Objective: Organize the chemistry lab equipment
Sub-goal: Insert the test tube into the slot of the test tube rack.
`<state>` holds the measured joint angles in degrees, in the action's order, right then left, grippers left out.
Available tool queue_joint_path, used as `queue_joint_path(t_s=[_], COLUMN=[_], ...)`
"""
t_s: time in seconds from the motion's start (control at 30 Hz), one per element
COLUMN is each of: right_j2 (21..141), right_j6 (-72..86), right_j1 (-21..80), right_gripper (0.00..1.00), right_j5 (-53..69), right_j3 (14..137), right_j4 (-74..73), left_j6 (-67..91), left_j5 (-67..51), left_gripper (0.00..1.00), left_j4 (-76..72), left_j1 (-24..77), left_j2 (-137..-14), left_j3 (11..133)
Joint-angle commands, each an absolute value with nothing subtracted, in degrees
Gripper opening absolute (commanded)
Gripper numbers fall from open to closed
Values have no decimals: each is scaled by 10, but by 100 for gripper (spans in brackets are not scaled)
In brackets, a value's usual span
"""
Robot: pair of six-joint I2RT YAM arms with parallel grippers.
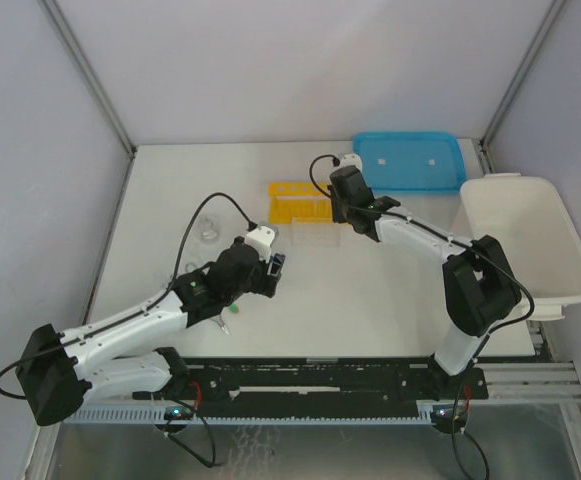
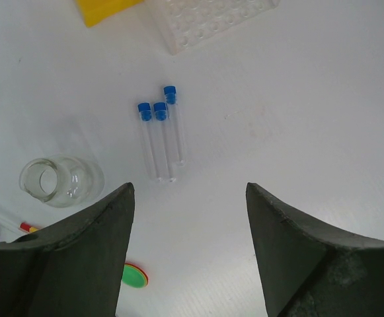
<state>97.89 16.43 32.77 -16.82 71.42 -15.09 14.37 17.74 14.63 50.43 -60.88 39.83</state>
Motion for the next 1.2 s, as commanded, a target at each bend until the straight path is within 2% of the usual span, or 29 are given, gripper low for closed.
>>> queue_joint_path(t_s=[0.0, 1.17], right_j2=[984, 995], right_j6=[163, 163], right_j1=[330, 346], right_gripper=[0, 0], right_j5=[-166, -181], right_j3=[736, 740], right_j4=[-125, -146], left_j6=[154, 160], left_j5=[170, 153], left_gripper=[73, 74], left_j4=[134, 122], left_j1=[501, 501], left_j2=[-608, -627], left_j3=[410, 402])
